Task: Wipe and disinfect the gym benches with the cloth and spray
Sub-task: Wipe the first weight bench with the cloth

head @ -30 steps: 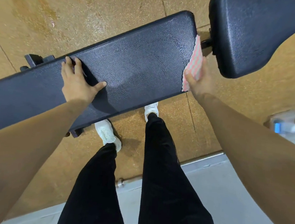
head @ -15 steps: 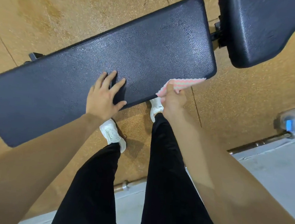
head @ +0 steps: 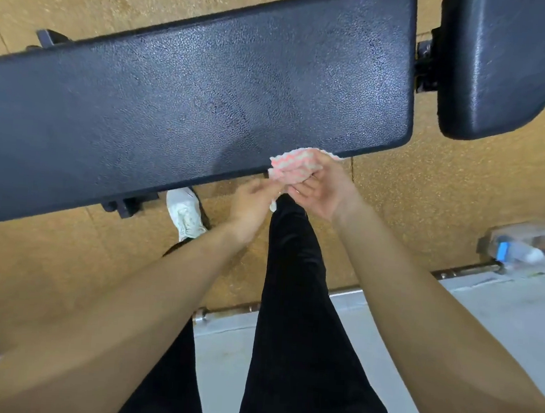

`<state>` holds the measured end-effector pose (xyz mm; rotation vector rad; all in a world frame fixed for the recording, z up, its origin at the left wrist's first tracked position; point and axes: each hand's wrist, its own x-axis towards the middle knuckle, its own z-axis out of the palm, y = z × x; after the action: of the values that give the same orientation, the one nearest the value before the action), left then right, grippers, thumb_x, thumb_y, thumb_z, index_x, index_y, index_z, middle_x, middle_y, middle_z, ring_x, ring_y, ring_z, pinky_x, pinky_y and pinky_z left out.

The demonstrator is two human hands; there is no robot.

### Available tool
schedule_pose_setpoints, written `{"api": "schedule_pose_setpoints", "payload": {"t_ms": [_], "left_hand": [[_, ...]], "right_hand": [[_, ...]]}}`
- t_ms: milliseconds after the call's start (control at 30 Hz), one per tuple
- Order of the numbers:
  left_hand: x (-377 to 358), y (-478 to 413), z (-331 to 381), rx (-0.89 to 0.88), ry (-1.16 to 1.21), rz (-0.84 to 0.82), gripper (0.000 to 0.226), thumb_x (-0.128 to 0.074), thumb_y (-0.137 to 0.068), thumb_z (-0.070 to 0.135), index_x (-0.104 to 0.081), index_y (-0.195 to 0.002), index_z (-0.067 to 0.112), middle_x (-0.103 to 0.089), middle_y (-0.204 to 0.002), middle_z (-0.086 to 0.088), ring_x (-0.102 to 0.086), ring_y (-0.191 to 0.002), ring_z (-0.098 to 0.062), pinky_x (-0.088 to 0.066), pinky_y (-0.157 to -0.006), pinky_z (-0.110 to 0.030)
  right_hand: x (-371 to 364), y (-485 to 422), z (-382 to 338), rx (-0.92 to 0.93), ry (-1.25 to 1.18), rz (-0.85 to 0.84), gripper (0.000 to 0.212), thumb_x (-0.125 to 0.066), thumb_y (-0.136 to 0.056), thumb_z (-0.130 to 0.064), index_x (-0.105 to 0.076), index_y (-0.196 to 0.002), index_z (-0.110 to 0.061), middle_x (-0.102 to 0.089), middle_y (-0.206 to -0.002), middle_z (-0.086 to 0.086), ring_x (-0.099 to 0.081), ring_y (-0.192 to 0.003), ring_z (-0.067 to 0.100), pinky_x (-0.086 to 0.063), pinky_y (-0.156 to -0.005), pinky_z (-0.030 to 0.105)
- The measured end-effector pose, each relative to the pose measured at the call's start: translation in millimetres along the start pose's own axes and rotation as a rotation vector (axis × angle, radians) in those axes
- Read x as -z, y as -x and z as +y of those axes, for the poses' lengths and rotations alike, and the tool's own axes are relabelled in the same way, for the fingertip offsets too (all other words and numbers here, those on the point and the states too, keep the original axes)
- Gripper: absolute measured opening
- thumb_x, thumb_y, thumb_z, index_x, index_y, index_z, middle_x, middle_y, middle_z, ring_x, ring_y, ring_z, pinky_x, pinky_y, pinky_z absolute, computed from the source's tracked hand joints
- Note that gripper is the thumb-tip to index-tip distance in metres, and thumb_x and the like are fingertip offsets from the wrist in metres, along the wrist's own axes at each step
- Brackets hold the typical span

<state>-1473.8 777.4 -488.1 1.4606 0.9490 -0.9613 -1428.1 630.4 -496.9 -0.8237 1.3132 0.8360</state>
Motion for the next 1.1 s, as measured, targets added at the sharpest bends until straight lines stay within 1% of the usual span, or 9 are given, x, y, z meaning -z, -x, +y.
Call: {"api": "schedule_pose_setpoints", "payload": {"t_ms": [133, 233, 300, 433, 600, 767, 933, 1000, 1100], "left_hand": [[-31, -20, 17, 0.304, 0.371, -0.176, 0.042, -0.065, -0.094, 0.058, -0.067, -0.123, 0.027, -0.072, -0.117, 0.008, -0.064, -0.111, -0.011, -0.048, -0.100, -0.030], [-42, -40, 14, 0.325, 0.572, -0.188, 0.031, -0.068, -0.097, 0.049, -0.071, -0.113, 0.023, -0.079, -0.092, 0.009, -0.069, -0.093, -0.008, -0.052, -0.087, -0.023], [-50, -45, 13, 0.289, 0.680, -0.174, 0.033, -0.063, -0.101, 0.044, -0.071, -0.117, 0.016, -0.079, -0.098, 0.004, -0.071, -0.093, -0.009, -0.052, -0.081, -0.020], [-57, -47, 11, 0.210, 0.846, -0.108, 0.056, -0.060, -0.100, 0.051, -0.065, -0.126, 0.002, -0.074, -0.126, -0.004, -0.071, -0.110, -0.003, -0.057, -0.079, -0.017], [-45, -49, 9, 0.254, 1.075, 0.041, 0.051, -0.063, -0.099, 0.048, -0.060, -0.130, 0.007, -0.067, -0.134, -0.014, -0.067, -0.124, -0.020, -0.061, -0.093, -0.029], [-13, -43, 6, 0.253, 1.138, 0.116, 0.043, -0.061, -0.101, 0.048, -0.063, -0.122, 0.010, -0.070, -0.129, -0.010, -0.069, -0.115, -0.018, -0.055, -0.105, -0.035], [39, -35, -2, 0.321, 1.120, 0.255, 0.042, -0.064, -0.099, 0.049, -0.065, -0.118, 0.011, -0.071, -0.115, -0.005, -0.067, -0.091, -0.014, -0.058, -0.055, -0.022], [61, -33, -5, 0.335, 1.135, 0.300, 0.054, -0.067, -0.097, 0.050, -0.060, -0.136, 0.015, -0.063, -0.141, -0.004, -0.066, -0.112, -0.015, -0.061, -0.063, -0.024], [92, -32, -8, 0.315, 1.110, 0.349, 0.060, -0.061, -0.098, 0.054, -0.051, -0.144, 0.016, -0.052, -0.154, -0.002, -0.053, -0.140, -0.020, -0.057, -0.099, -0.029]], "right_hand": [[11, 1, -10, -0.031, 0.159, -0.035, 0.031, -0.059, -0.095, -0.042, -0.066, -0.108, -0.015, -0.072, -0.098, 0.003, -0.069, -0.101, 0.020, -0.050, -0.106, 0.034], [18, 2, -17, -0.040, 0.191, -0.025, 0.038, -0.054, -0.100, -0.046, -0.064, -0.115, -0.012, -0.073, -0.093, 0.004, -0.069, -0.094, 0.021, -0.052, -0.098, 0.035], [20, 6, -15, 0.016, 0.218, 0.050, 0.037, -0.058, -0.100, -0.037, -0.065, -0.121, -0.008, -0.072, -0.099, 0.008, -0.070, -0.090, 0.022, -0.057, -0.087, 0.034], [34, 8, -1, 0.657, 0.744, 0.460, 0.011, -0.064, -0.091, -0.017, -0.070, -0.099, -0.014, -0.071, -0.087, 0.003, -0.069, -0.082, 0.022, -0.060, -0.082, 0.042], [30, 10, -9, 1.247, 1.512, 0.188, 0.041, -0.067, -0.083, -0.008, -0.065, -0.124, -0.012, -0.060, -0.125, 0.007, -0.057, -0.112, 0.026, -0.047, -0.100, 0.036], [-1, -6, -11, 1.241, 1.962, -0.024, 0.066, -0.065, -0.085, -0.007, -0.048, -0.148, -0.016, -0.037, -0.161, 0.003, -0.031, -0.148, 0.029, -0.033, -0.114, 0.044], [-8, -11, 2, 1.224, 2.092, 0.094, 0.073, -0.066, -0.086, -0.008, -0.041, -0.153, -0.022, -0.029, -0.165, 0.001, -0.024, -0.151, 0.031, -0.026, -0.116, 0.048], [-12, -9, 7, 1.189, 2.086, 0.129, 0.071, -0.067, -0.088, -0.010, -0.041, -0.153, -0.021, -0.028, -0.166, 0.001, -0.022, -0.152, 0.032, -0.023, -0.119, 0.049], [-23, -7, 15, 1.133, 2.049, 0.184, 0.069, -0.072, -0.087, -0.016, -0.043, -0.150, -0.020, -0.031, -0.164, 0.002, -0.021, -0.153, 0.033, -0.022, -0.122, 0.052]]}}
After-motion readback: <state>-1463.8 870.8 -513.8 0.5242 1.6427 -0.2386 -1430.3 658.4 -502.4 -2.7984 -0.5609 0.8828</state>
